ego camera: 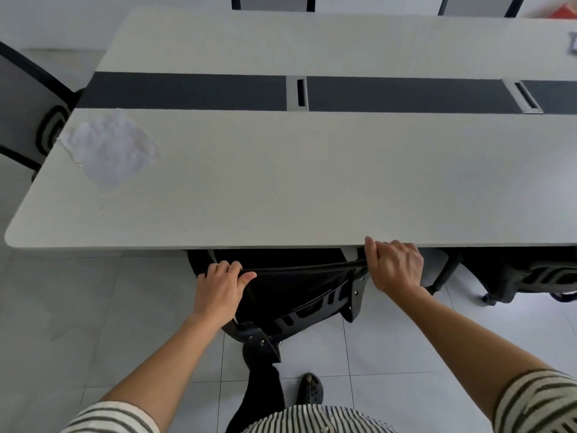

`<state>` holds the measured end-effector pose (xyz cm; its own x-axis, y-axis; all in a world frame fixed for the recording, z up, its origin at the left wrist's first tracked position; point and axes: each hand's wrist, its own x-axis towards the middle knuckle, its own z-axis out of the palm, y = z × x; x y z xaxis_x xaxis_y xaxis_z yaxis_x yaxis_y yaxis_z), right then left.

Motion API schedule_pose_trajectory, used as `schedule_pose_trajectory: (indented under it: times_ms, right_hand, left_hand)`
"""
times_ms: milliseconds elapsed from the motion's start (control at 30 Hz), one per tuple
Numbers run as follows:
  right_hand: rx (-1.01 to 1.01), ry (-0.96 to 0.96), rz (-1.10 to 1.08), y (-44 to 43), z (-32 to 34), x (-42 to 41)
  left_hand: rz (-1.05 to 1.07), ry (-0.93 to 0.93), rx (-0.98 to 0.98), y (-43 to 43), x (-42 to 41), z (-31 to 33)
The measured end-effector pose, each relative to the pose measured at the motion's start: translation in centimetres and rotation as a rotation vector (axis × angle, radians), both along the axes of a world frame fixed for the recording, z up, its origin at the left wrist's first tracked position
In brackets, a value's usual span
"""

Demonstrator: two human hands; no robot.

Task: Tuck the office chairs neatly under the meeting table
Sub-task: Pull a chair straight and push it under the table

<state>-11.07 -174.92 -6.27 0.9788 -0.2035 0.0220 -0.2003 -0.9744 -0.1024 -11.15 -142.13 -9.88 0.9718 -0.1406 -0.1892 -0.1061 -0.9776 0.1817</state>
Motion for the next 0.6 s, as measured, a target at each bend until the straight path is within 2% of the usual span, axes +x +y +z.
schedule_pose_trajectory:
  times_ms: [333,600]
  right_hand:
    - [0.012,-0.002,-0.155,0.4,-0.2,0.7]
    - [-0.011,0.046,0.021,4.1,-0.4,0.6]
  left_hand:
    - [-0.157,-0.025,0.036,0.2,6.3,1.1]
    - [-0.071,0.006,0.013,5.1,4.1,0.1]
